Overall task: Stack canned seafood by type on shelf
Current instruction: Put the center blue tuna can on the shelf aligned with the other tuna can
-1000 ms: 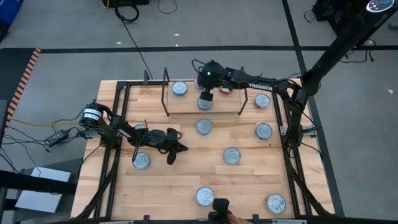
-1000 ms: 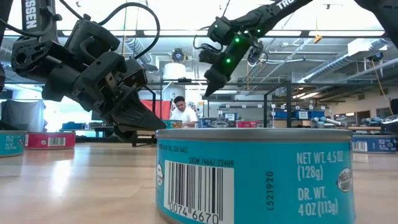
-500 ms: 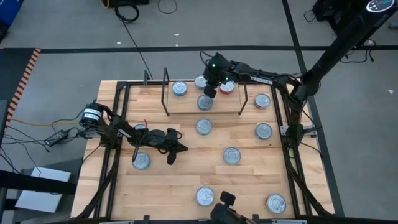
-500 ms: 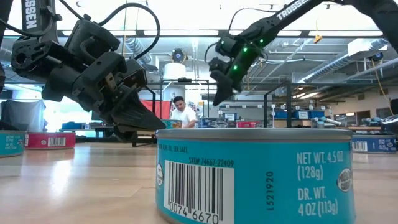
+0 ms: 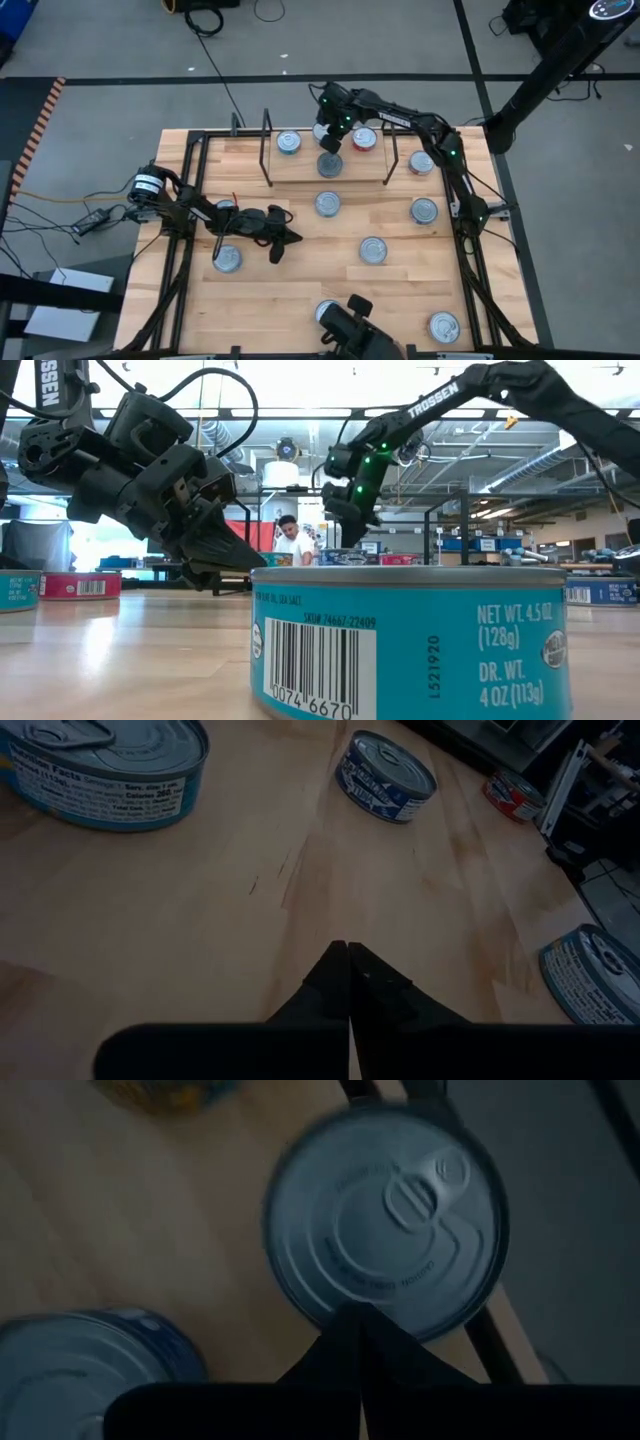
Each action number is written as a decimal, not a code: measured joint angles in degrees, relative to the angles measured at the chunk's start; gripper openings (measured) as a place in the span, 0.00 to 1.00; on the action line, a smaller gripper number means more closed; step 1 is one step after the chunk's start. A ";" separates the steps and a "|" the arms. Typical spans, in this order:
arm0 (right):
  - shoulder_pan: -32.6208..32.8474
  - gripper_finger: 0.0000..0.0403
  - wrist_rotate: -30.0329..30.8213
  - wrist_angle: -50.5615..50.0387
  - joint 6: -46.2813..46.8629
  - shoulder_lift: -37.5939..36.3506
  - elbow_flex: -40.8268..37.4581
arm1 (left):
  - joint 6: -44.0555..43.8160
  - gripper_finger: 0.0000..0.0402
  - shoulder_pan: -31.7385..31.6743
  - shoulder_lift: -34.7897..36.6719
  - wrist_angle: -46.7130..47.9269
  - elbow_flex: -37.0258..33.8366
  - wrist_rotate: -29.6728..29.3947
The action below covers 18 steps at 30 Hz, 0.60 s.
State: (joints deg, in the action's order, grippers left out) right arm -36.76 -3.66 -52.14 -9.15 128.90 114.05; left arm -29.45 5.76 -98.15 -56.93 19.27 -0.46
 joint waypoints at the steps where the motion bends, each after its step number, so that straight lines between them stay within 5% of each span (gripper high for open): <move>1: -0.15 0.00 -0.01 -1.20 0.00 0.74 0.90 | -0.39 0.00 -0.02 0.00 0.02 0.02 -0.27; 18: 1.22 0.00 -2.70 -9.30 0.43 1.07 2.20 | -0.70 0.00 0.00 0.00 0.83 0.02 -0.95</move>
State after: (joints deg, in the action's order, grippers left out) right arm -35.54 -6.37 -61.45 -8.72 129.97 116.25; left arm -30.15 5.76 -98.15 -56.10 19.29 -1.41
